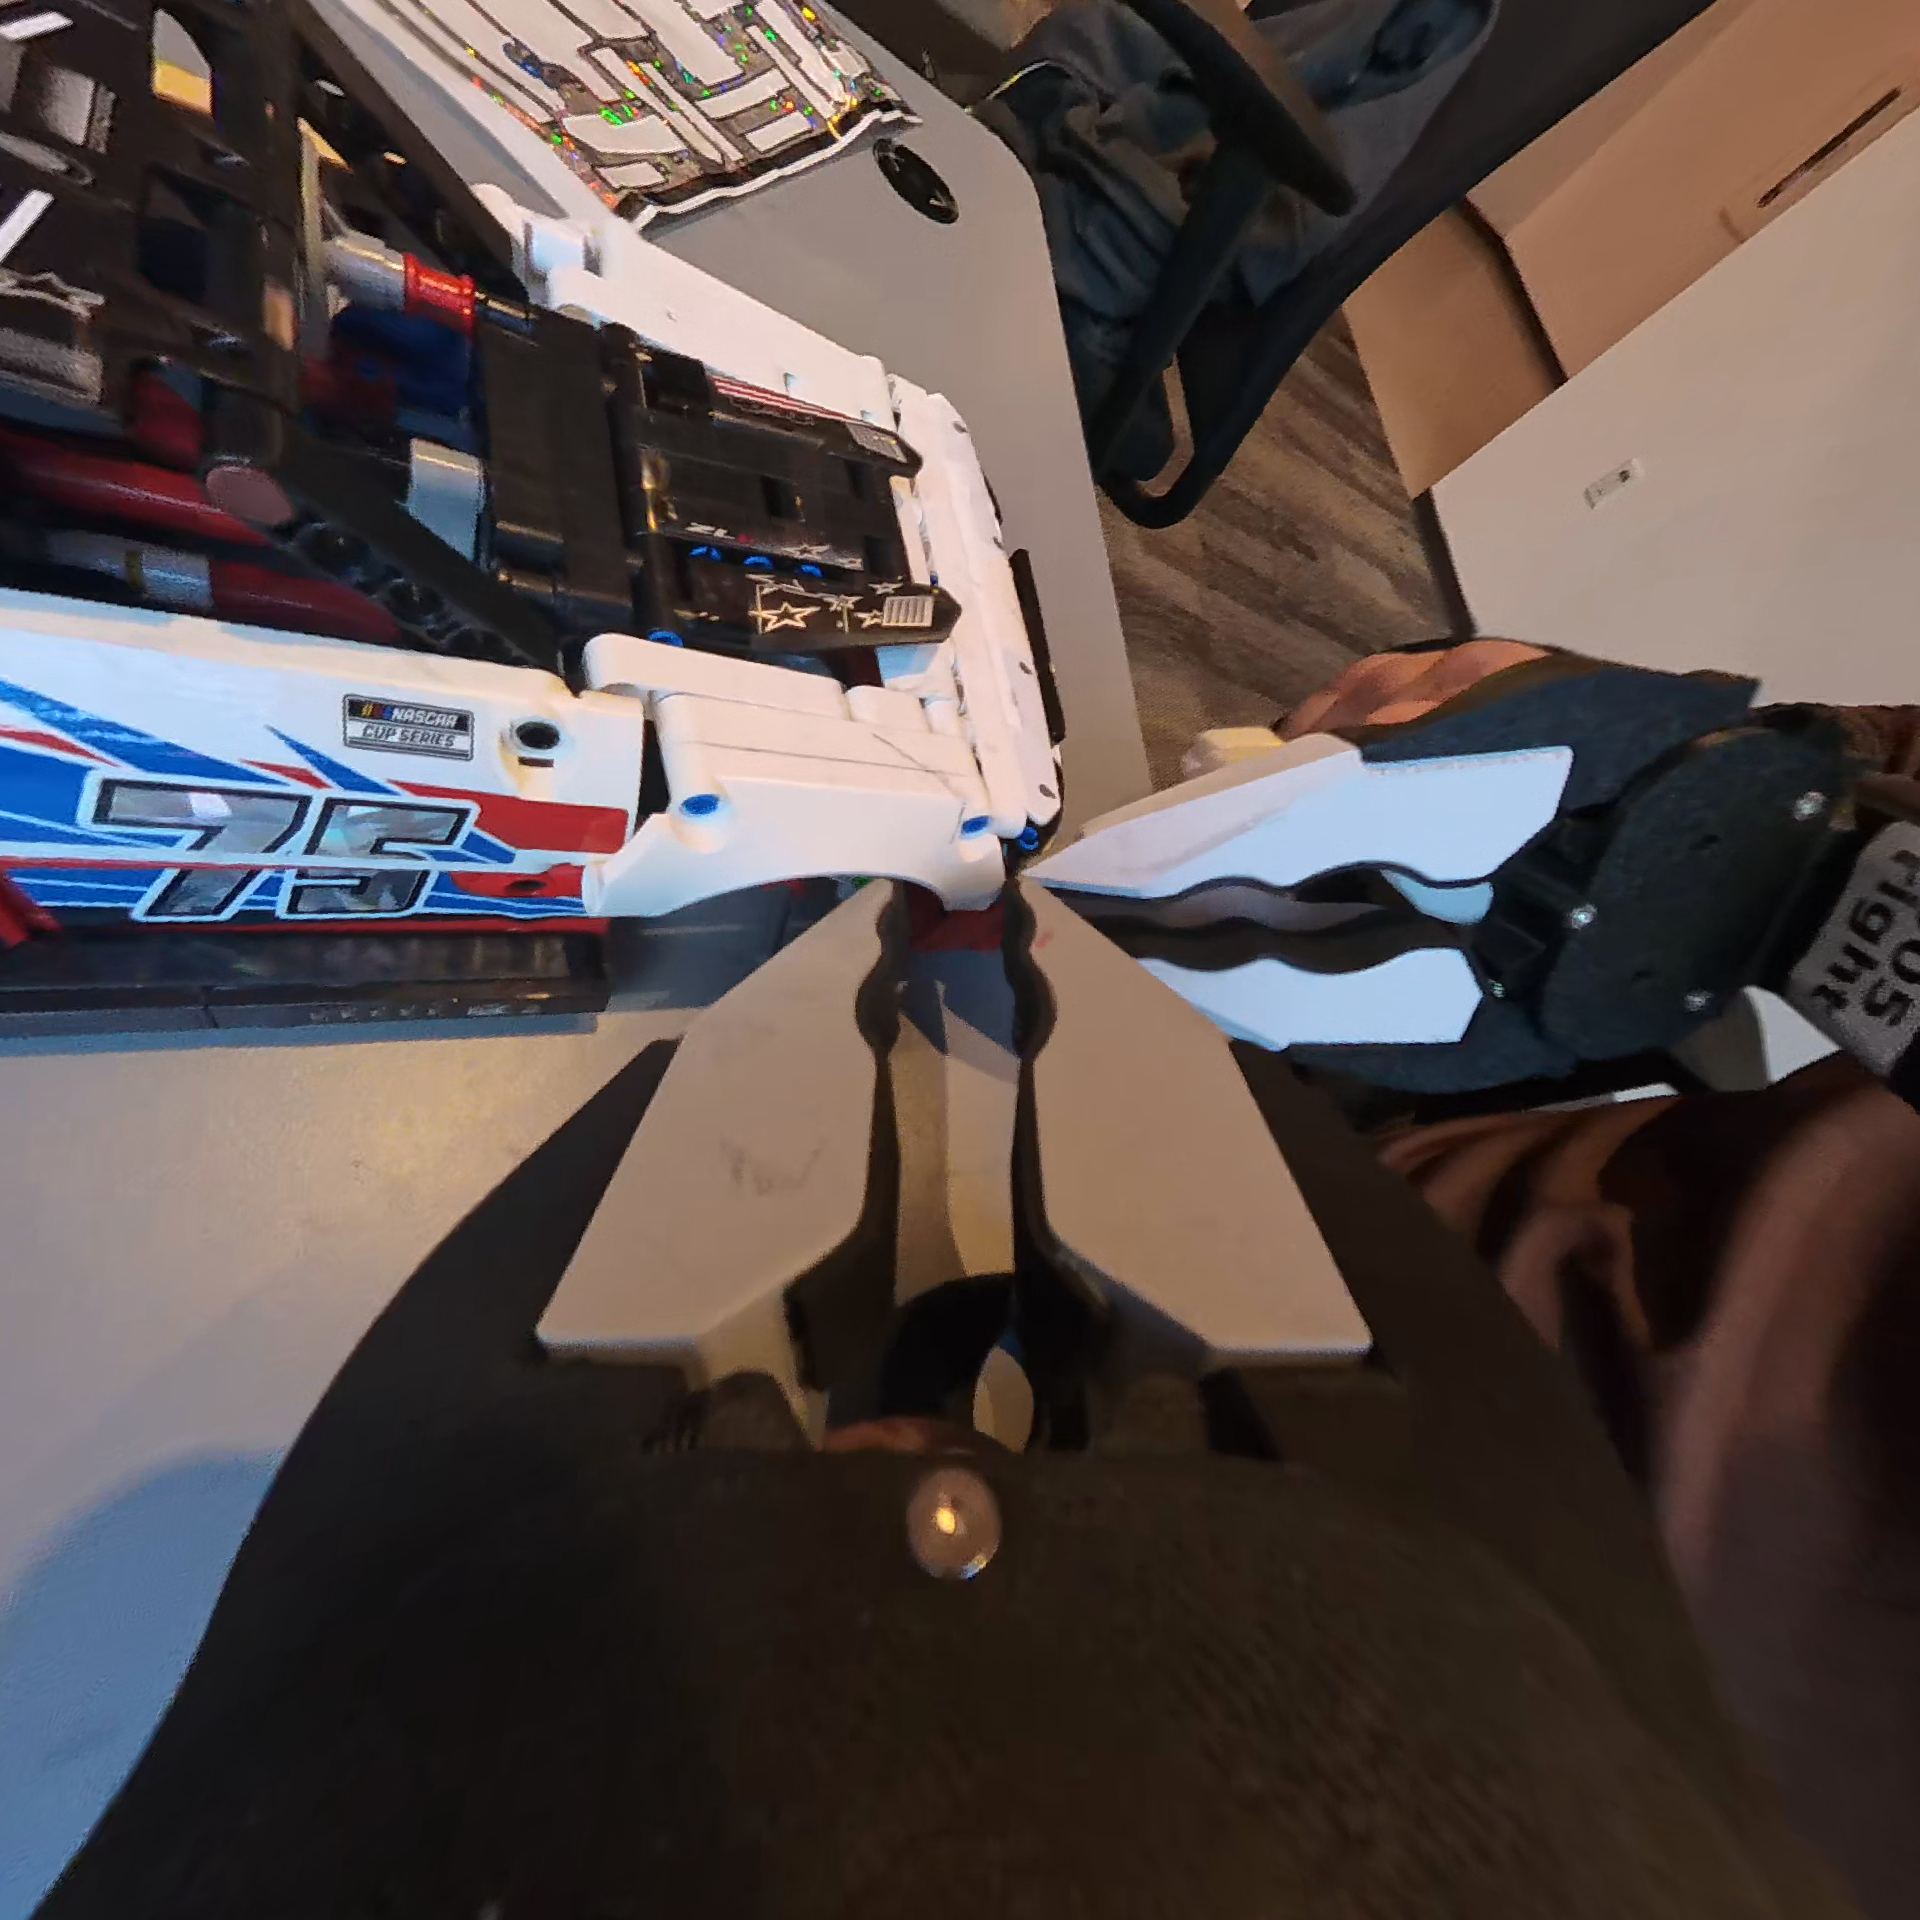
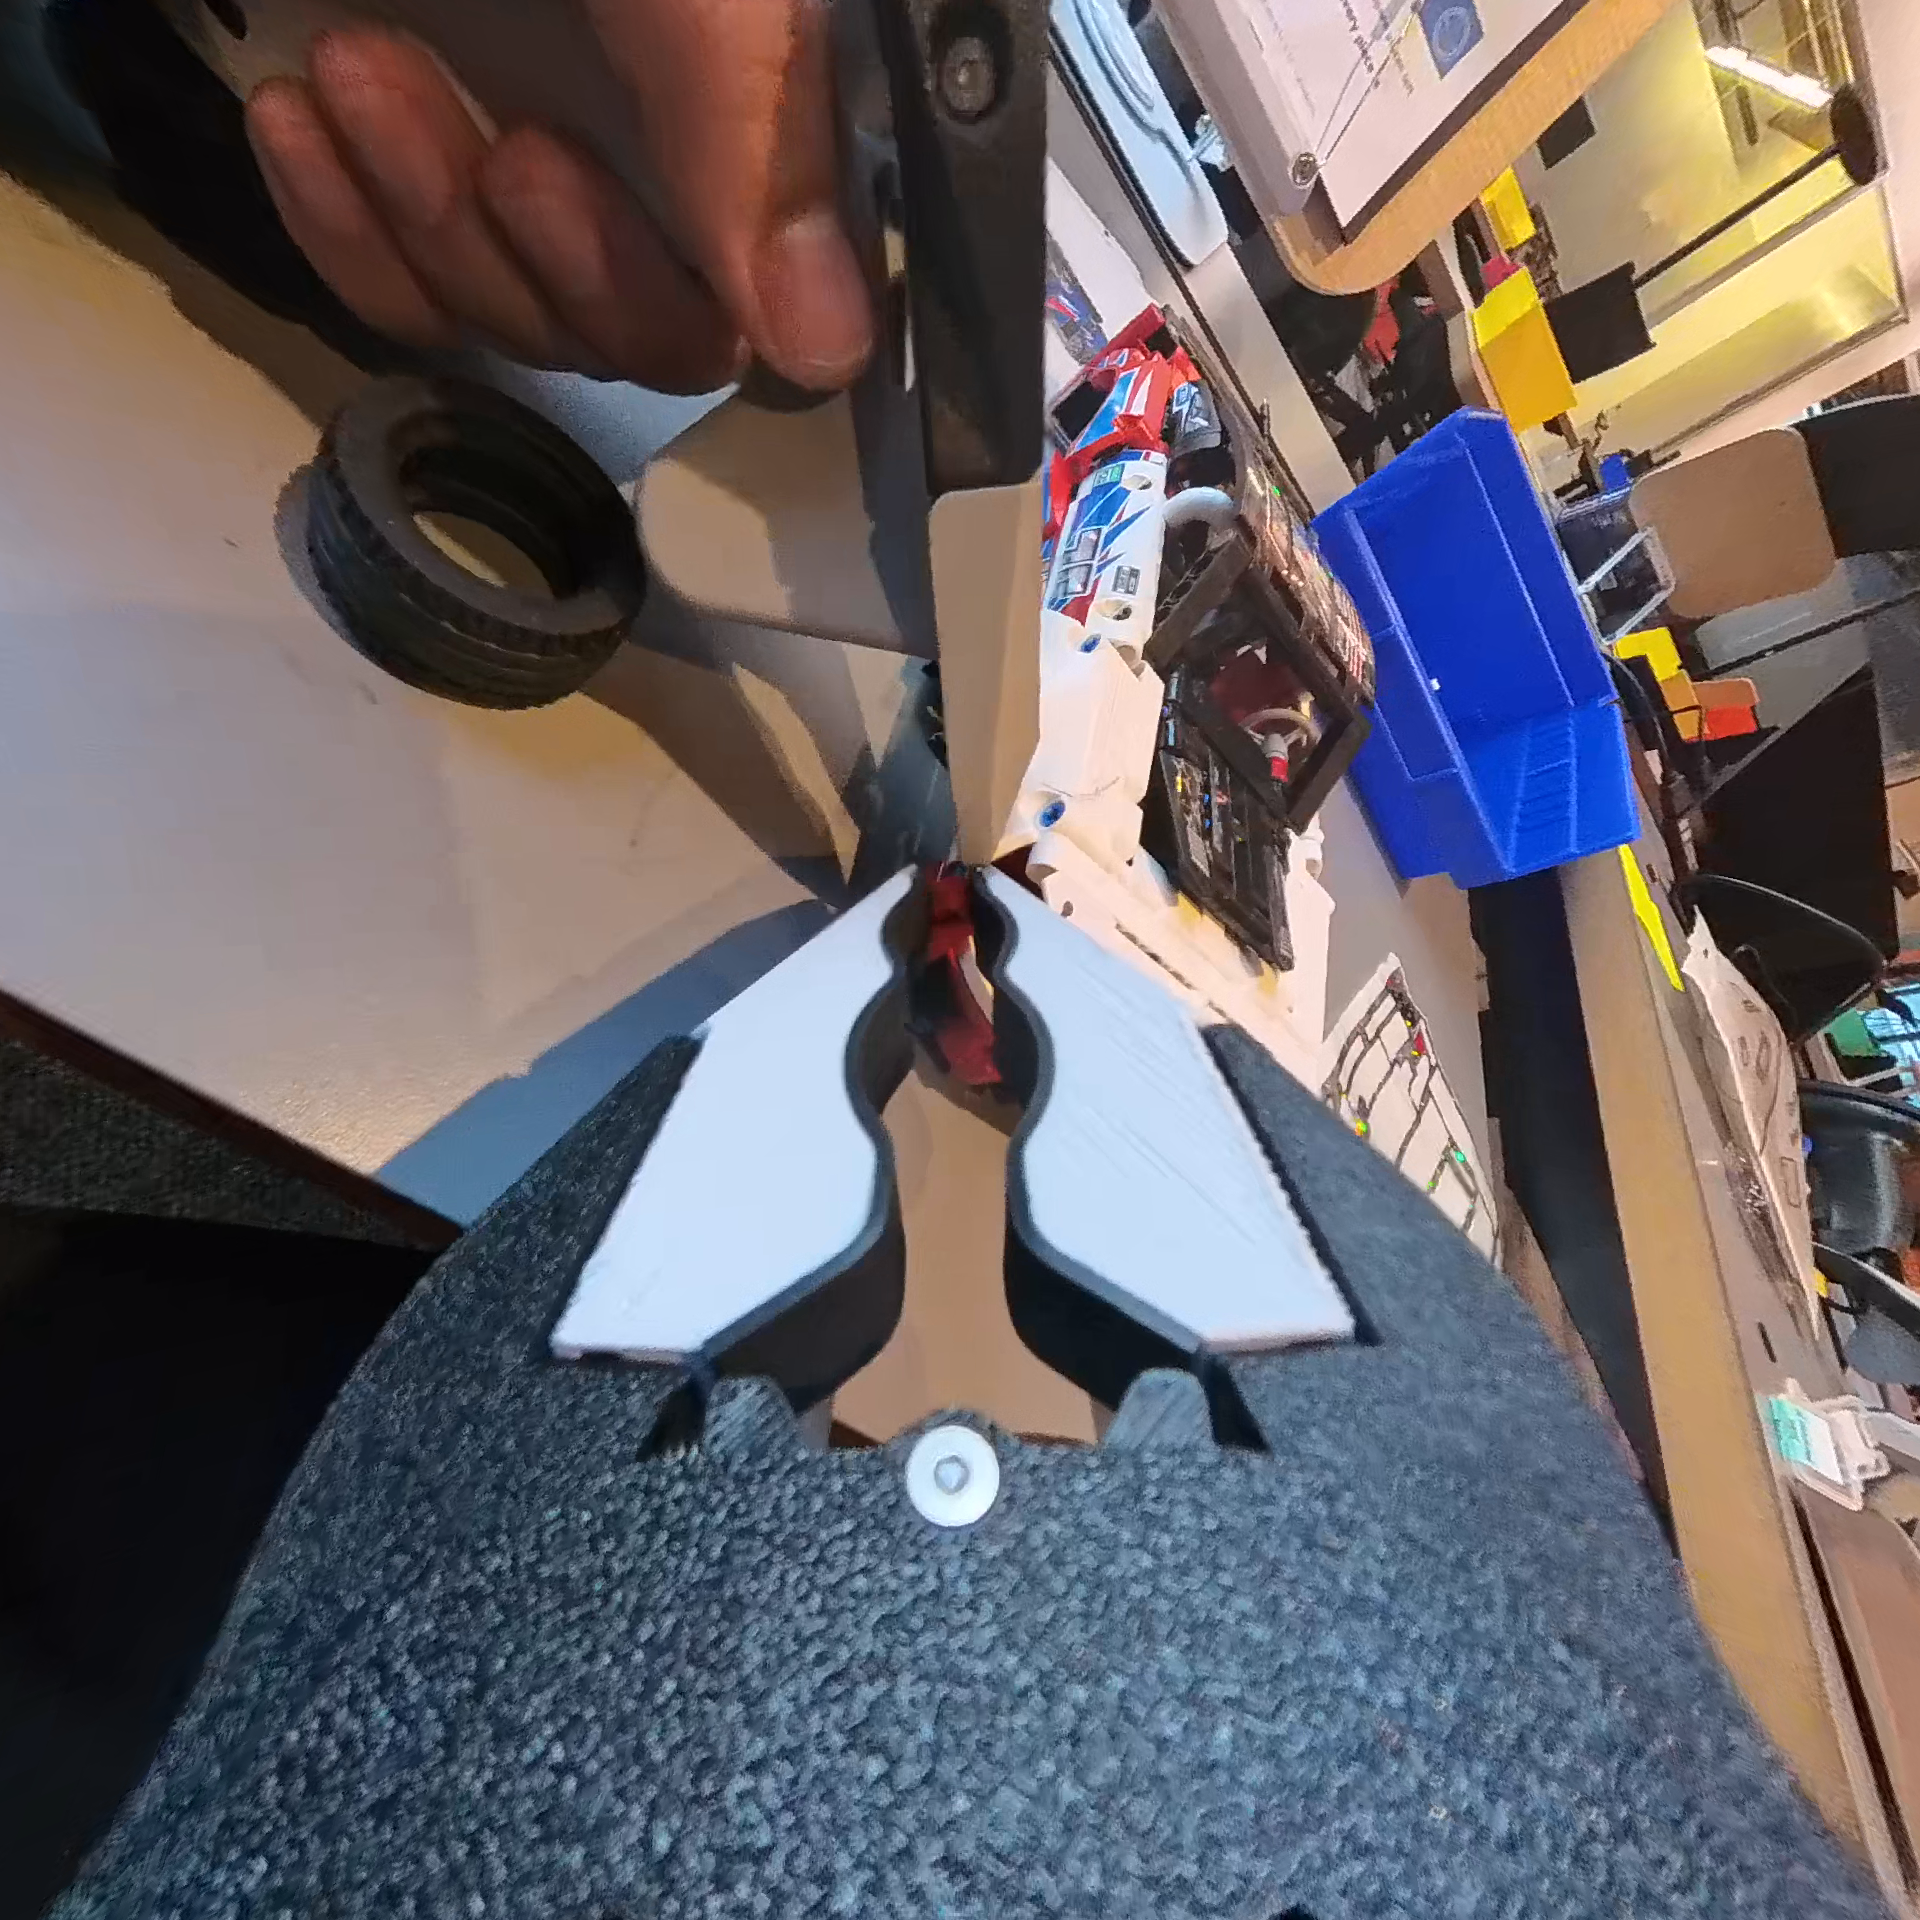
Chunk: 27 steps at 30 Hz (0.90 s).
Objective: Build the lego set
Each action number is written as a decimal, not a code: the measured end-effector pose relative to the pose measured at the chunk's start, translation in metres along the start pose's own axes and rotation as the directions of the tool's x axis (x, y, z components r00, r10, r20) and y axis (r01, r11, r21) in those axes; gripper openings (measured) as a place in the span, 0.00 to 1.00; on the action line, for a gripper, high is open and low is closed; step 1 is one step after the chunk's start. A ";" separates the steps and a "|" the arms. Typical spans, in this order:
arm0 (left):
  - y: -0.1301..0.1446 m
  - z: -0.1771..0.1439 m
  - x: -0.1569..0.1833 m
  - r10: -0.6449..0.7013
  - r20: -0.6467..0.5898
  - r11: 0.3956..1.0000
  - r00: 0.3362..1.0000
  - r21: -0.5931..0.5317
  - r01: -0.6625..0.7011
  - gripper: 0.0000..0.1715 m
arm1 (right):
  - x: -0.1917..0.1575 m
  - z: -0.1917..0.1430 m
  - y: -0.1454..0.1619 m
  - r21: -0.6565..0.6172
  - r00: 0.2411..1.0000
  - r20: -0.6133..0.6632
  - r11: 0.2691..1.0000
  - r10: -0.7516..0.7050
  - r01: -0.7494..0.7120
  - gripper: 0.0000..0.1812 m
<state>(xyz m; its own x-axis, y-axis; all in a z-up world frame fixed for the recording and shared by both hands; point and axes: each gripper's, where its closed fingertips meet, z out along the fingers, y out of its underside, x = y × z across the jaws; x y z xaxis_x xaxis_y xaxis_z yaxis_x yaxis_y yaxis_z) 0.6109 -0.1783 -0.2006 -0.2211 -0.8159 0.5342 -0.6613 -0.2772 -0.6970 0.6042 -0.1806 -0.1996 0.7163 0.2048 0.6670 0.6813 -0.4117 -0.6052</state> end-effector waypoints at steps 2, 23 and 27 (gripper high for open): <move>0.000 0.000 0.000 0.018 0.014 1.000 1.000 -0.008 -0.018 0.08 | 0.000 -0.001 0.000 0.007 1.000 0.008 1.000 0.016 -0.016 0.03; 0.013 0.014 -0.004 0.323 0.282 0.940 0.903 -0.210 -0.270 0.19 | 0.070 0.008 0.080 -0.064 0.597 0.685 0.850 0.418 -0.522 0.32; 0.015 0.013 -0.001 0.283 0.268 0.955 0.921 -0.168 -0.244 0.15 | 0.057 0.007 0.071 -0.089 0.534 0.758 0.870 0.374 -0.485 0.29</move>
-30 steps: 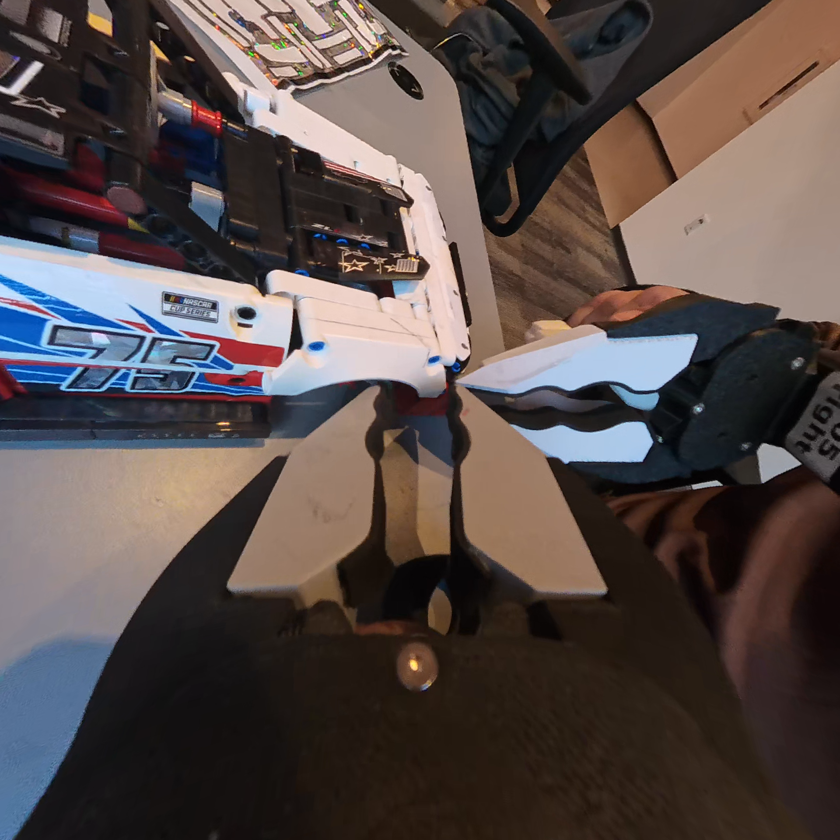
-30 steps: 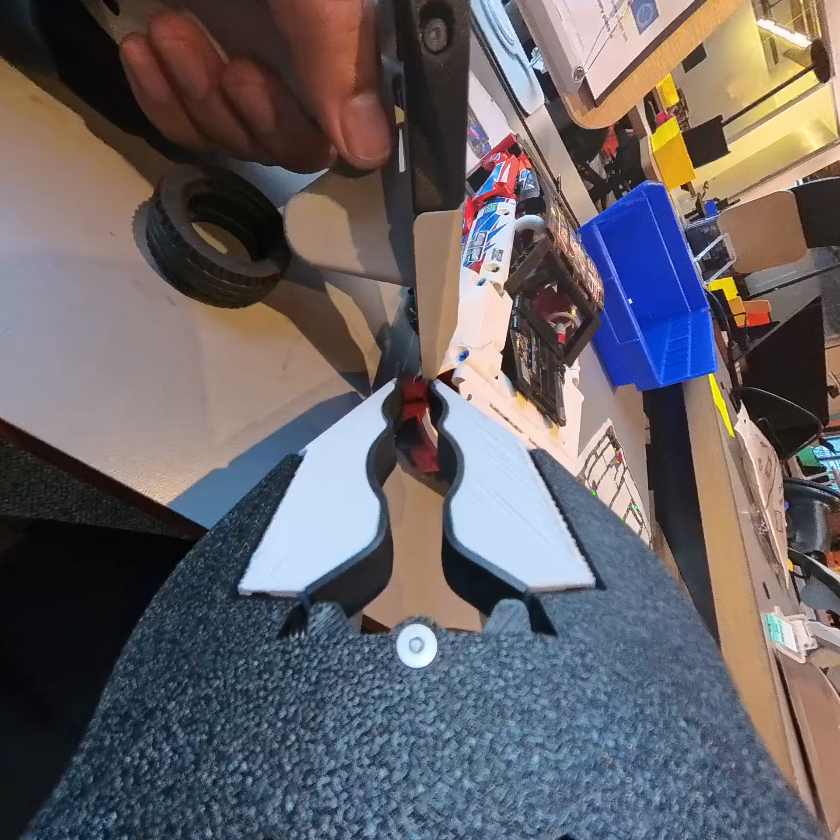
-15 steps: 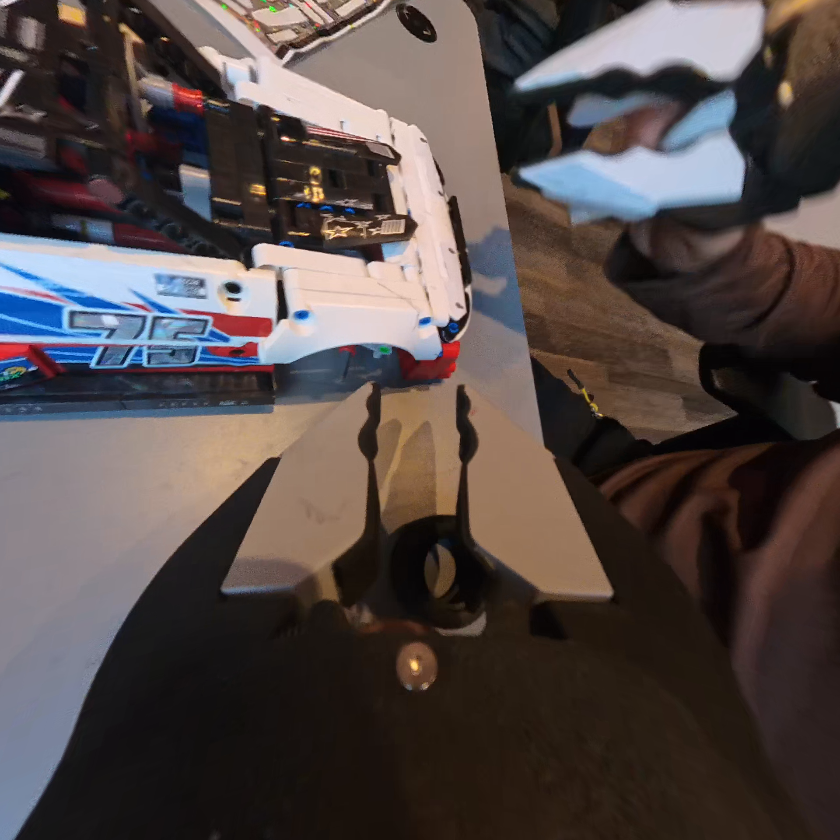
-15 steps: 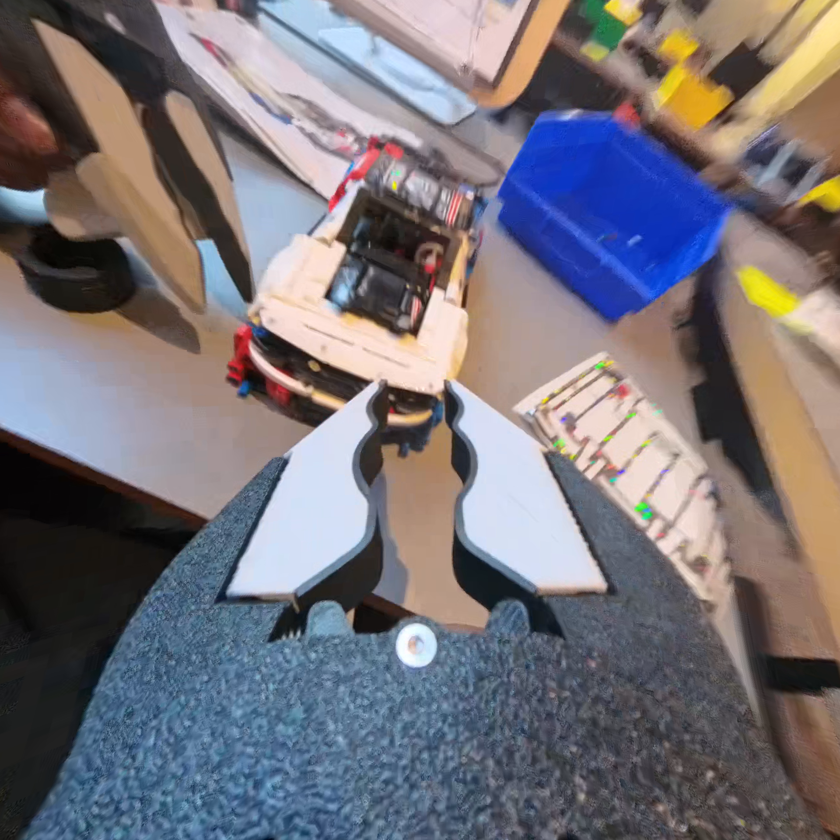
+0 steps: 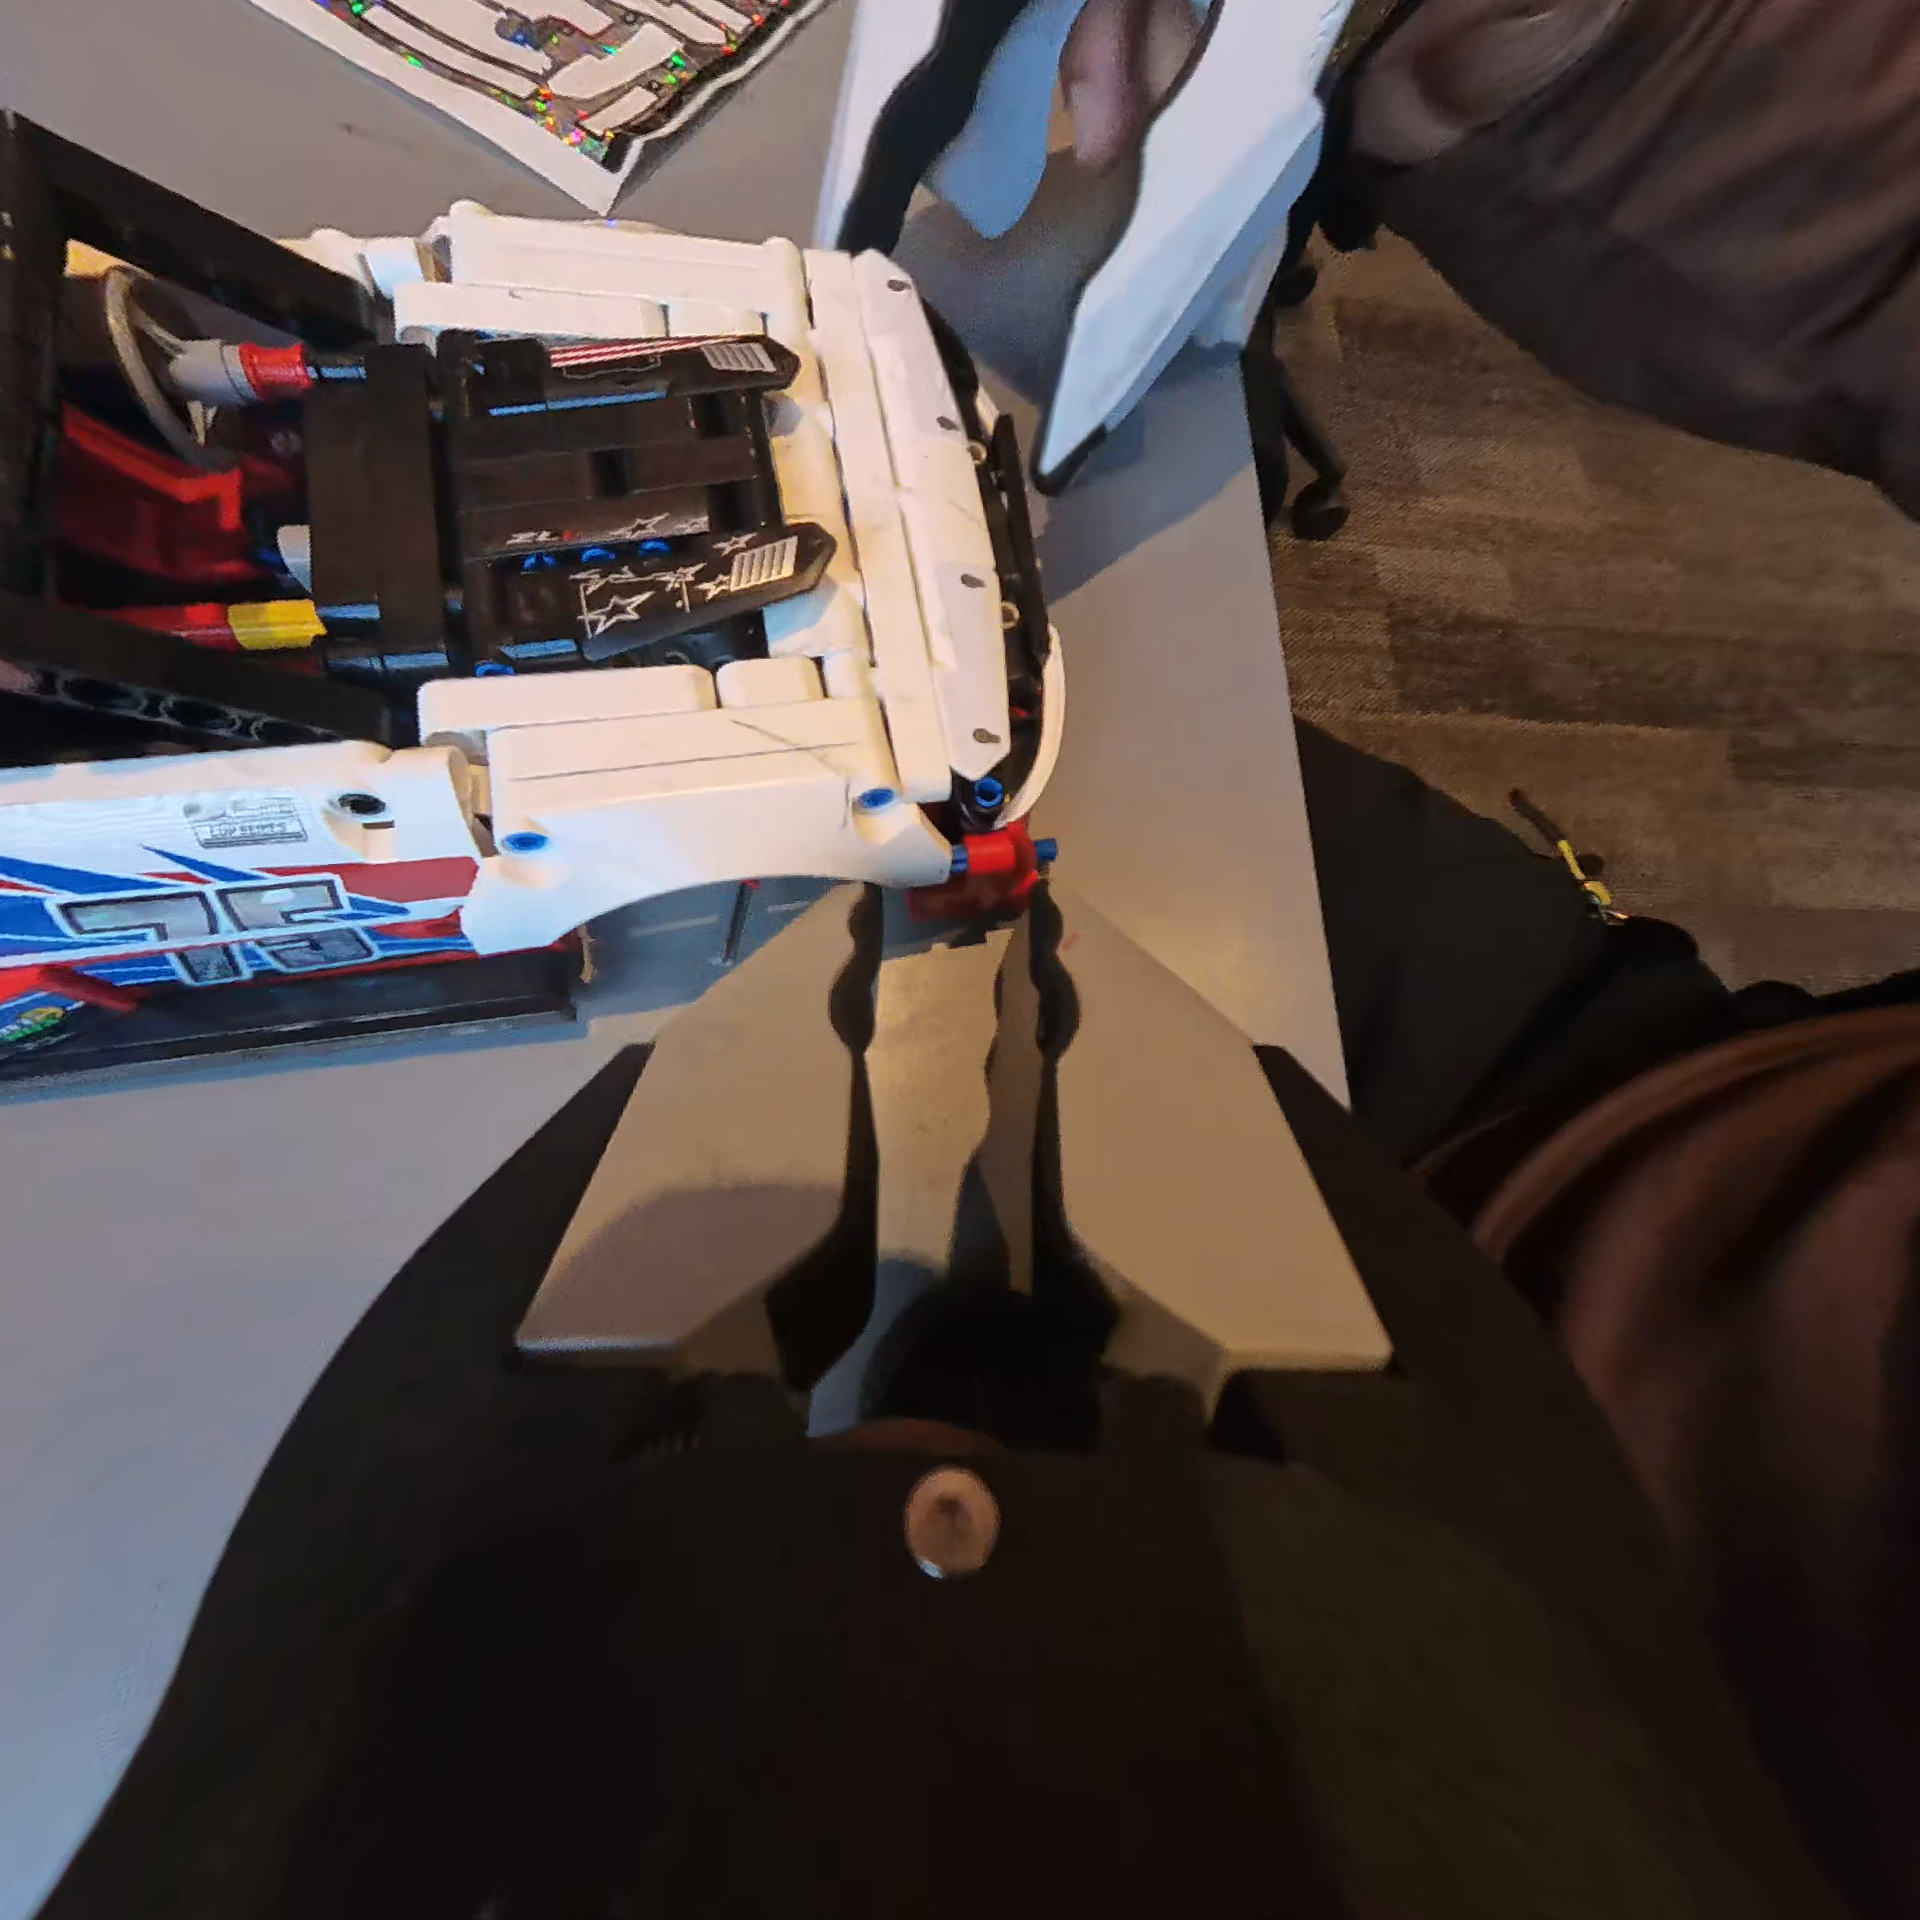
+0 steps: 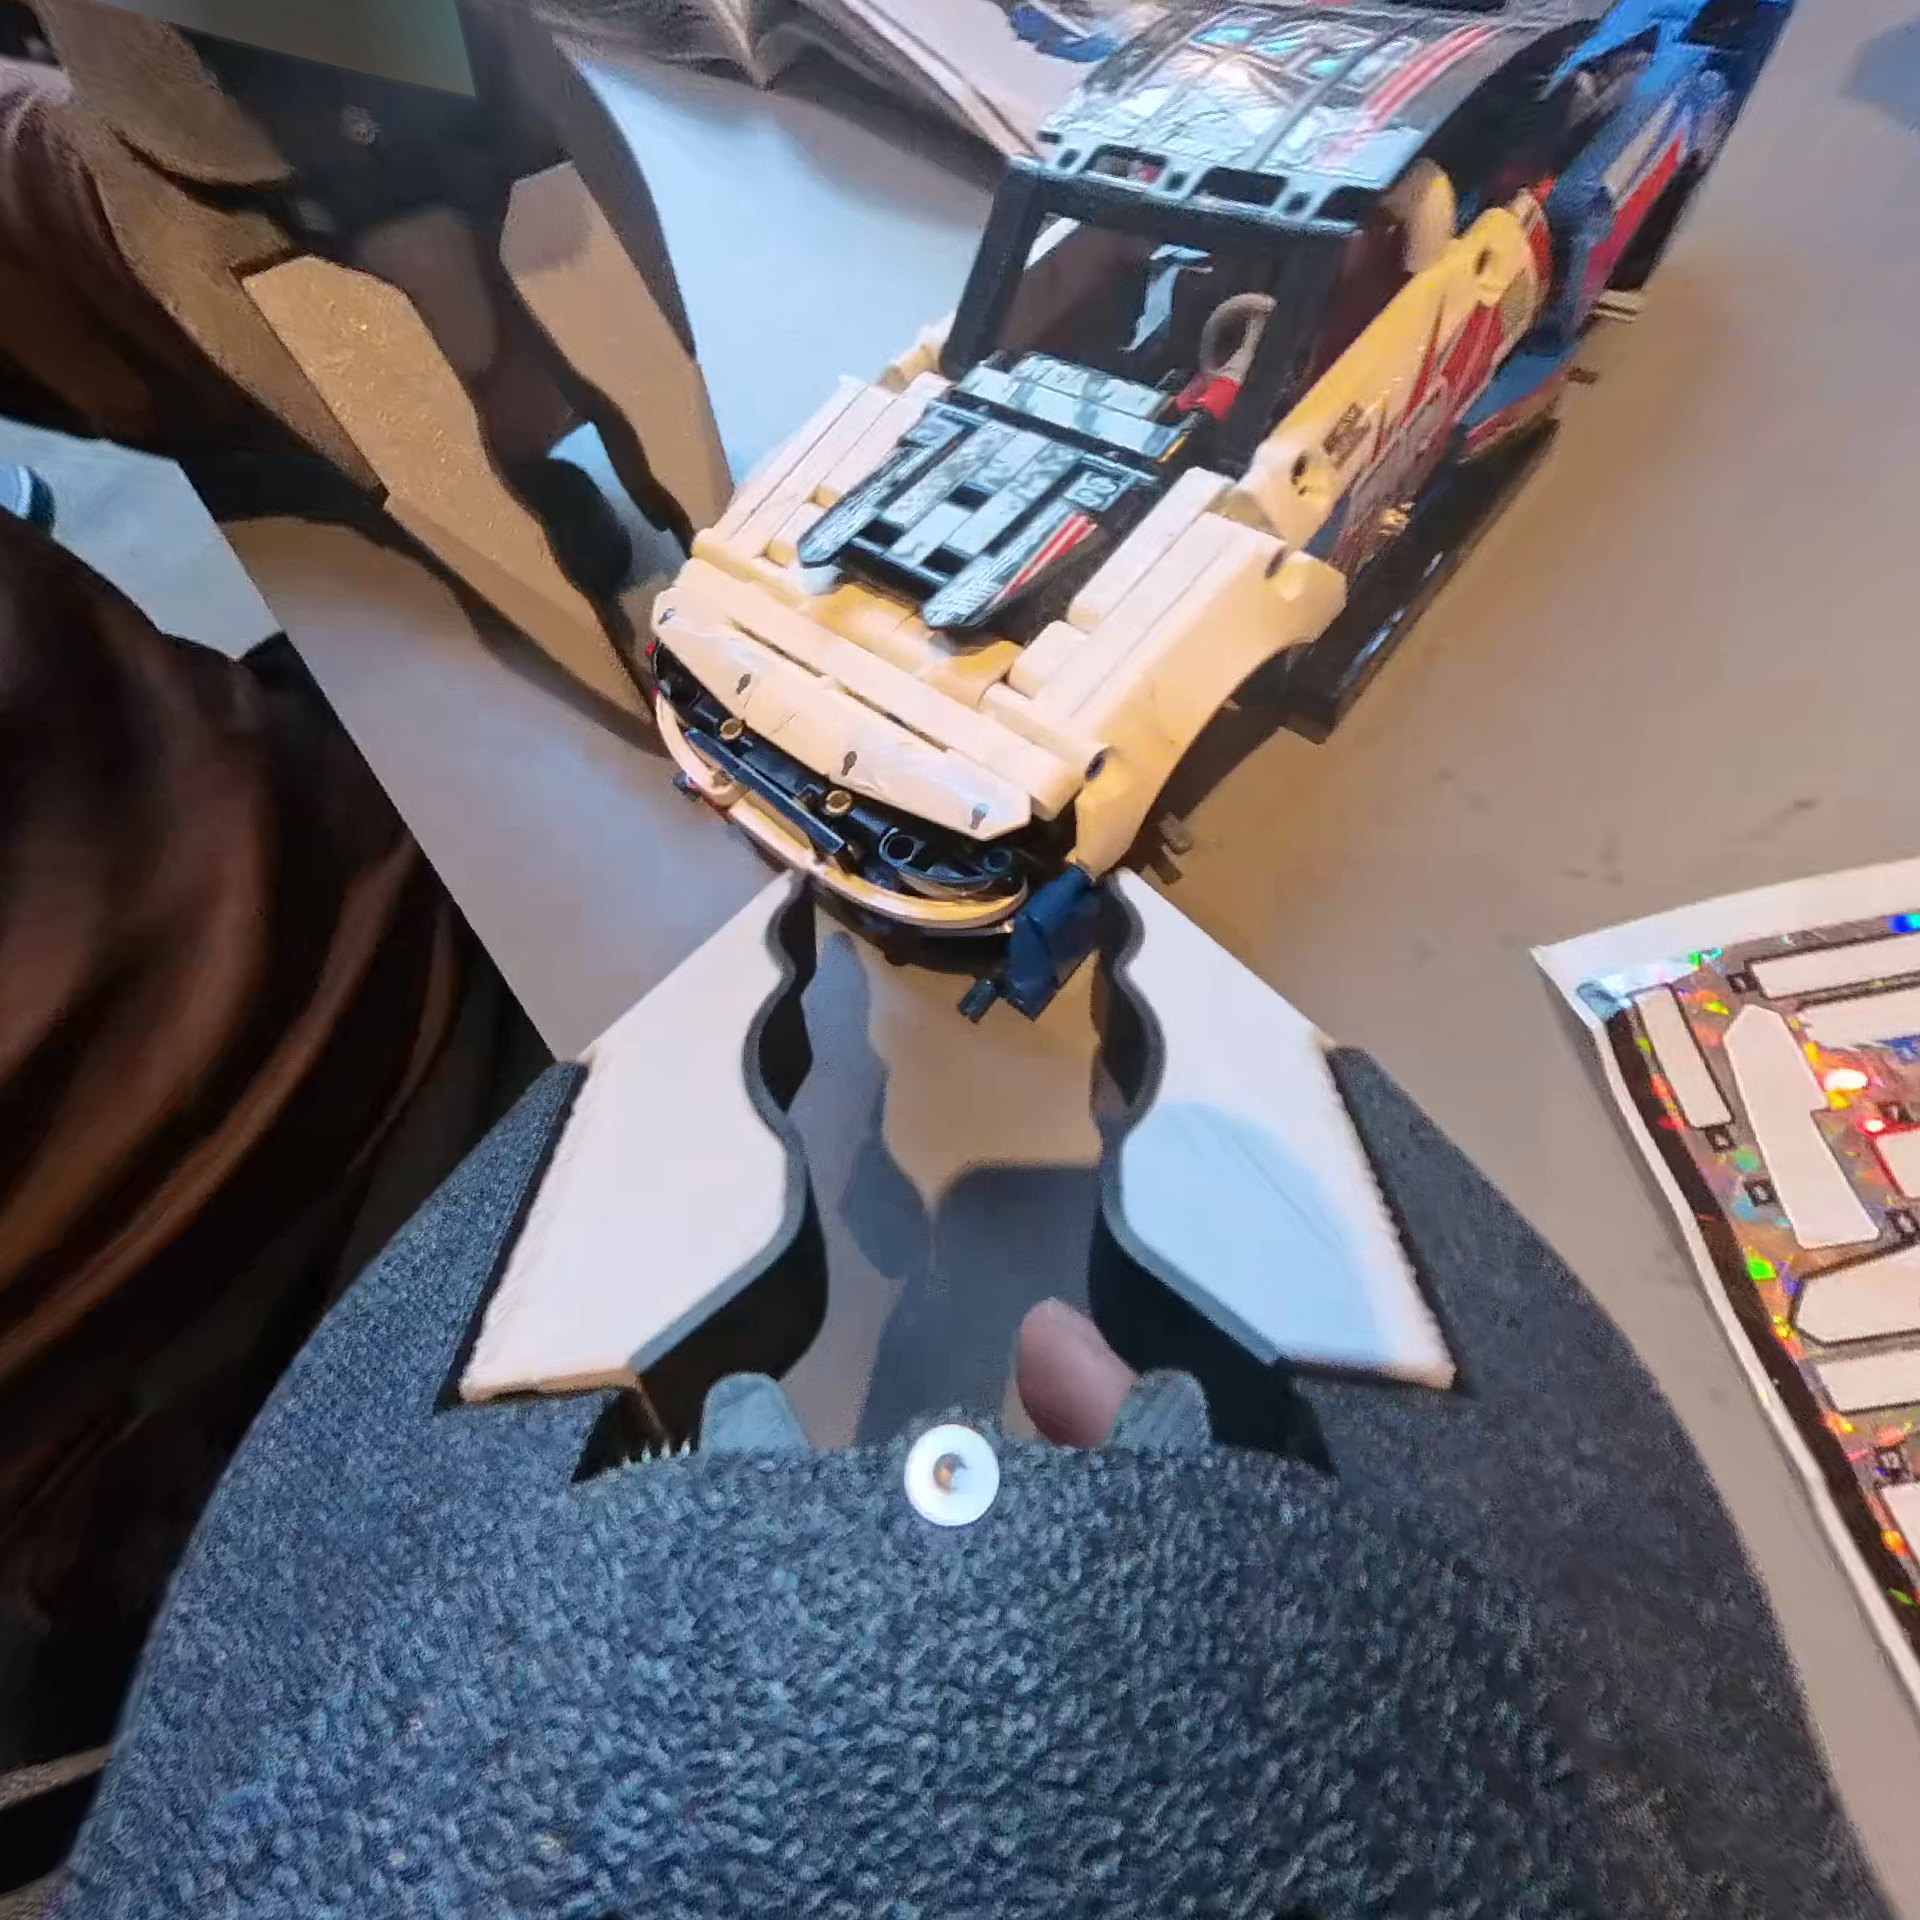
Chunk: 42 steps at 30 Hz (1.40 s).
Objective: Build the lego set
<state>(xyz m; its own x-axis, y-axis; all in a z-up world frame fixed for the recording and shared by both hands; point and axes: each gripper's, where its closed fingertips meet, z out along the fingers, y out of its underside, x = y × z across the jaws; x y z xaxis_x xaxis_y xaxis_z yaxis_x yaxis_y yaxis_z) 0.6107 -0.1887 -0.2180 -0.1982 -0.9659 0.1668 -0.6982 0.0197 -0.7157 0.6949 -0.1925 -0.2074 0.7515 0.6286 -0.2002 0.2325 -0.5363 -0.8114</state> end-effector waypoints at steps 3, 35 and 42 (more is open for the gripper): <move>0.003 -0.003 0.001 -0.018 0.000 1.000 1.000 0.007 0.018 0.15 | -0.005 0.003 0.002 -0.020 0.998 -0.042 0.998 -0.056 0.055 0.29; 0.015 -0.147 -0.016 -0.107 0.224 0.961 0.969 0.273 0.043 0.24 | -0.002 -0.023 -0.020 0.183 0.985 -0.170 0.983 -0.002 0.033 0.33; 0.062 -0.282 -0.069 -0.310 0.303 0.791 0.901 0.608 0.068 0.23 | -0.005 -0.030 -0.055 0.290 0.982 -0.161 0.956 0.099 -0.049 0.34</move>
